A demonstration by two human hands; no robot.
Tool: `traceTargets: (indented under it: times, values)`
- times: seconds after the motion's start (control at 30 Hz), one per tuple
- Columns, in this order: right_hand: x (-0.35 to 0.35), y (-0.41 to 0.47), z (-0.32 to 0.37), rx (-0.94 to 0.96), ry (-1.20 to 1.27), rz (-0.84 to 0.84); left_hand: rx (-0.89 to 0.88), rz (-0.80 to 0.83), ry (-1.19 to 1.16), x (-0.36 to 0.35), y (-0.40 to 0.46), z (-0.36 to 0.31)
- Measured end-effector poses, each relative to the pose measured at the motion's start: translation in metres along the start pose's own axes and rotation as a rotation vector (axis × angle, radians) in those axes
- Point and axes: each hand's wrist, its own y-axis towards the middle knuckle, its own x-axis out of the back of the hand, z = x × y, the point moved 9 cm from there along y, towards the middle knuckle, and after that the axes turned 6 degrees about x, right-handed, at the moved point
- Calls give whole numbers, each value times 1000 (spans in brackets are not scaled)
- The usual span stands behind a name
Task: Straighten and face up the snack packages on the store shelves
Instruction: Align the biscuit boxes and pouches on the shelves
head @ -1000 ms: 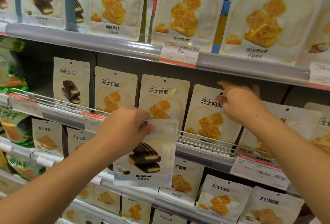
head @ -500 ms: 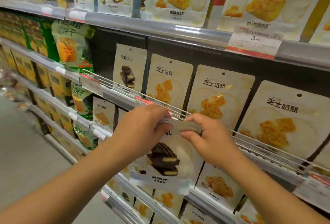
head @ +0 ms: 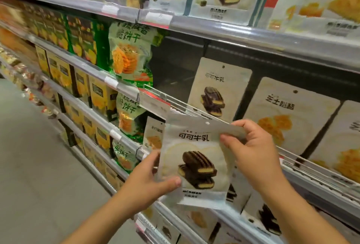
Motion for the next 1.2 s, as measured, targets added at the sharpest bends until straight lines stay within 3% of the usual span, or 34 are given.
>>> traceTargets:
  times: [0.2, 0.33, 0.67, 0.8, 0.9, 1.03, 1.2]
  values:
    - [-42, 49, 11, 20, 71, -106, -118, -17, 106, 69, 56, -30]
    - [-57, 100, 27, 133, 179, -116, -198, -25, 130, 110, 120, -70]
    - [-86, 204, 57, 401, 27, -160, -302, -20, 76, 173, 239, -120]
    - [-103, 212, 50, 438, -104, -129, -307, -51, 77, 171, 275, -109]
    - [-110, 221, 38, 391, -346, -89, -297, -51, 149, 162, 303, -93]
    - [-119, 233, 32, 284, -842, -50, -294, 60, 193, 148, 331, -77]
    - [-126, 246, 23, 103, -1110, -5, -299, 214, 279, 135, 340, -59]
